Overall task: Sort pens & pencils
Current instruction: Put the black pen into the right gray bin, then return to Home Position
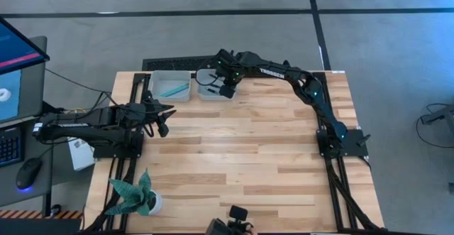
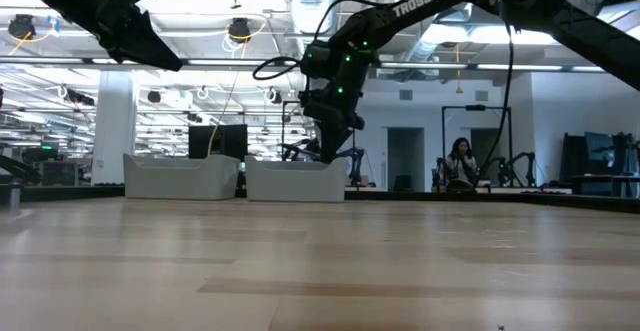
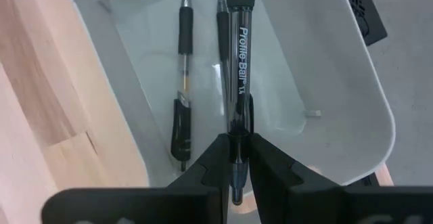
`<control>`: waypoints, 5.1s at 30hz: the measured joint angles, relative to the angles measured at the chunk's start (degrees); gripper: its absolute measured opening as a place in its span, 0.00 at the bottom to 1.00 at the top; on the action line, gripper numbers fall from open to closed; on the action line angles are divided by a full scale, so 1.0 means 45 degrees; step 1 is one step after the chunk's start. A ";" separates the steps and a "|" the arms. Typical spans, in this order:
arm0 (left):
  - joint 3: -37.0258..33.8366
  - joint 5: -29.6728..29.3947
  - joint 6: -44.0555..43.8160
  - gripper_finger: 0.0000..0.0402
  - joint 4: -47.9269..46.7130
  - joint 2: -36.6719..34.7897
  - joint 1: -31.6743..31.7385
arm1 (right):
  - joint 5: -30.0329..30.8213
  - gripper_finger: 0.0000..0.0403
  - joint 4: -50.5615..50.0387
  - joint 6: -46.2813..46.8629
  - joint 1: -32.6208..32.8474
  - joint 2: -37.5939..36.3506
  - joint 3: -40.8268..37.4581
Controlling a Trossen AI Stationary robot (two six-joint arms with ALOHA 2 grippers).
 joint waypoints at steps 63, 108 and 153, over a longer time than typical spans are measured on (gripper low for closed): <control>0.0009 -0.5148 0.3201 0.20 0.3597 -0.2281 0.1006 | 0.0004 0.36 1.0599 0.3125 -0.3140 -2.0732 -1.7678; -0.3856 -0.2265 -0.0451 0.20 0.2998 -0.6698 0.1472 | 0.0093 0.36 1.0720 0.5809 -0.3062 -2.9453 -2.3809; -0.5586 -0.3984 0.0157 0.20 0.3730 -0.6696 0.1515 | 0.0821 0.36 1.2789 0.6169 -0.3048 -2.9351 -2.6729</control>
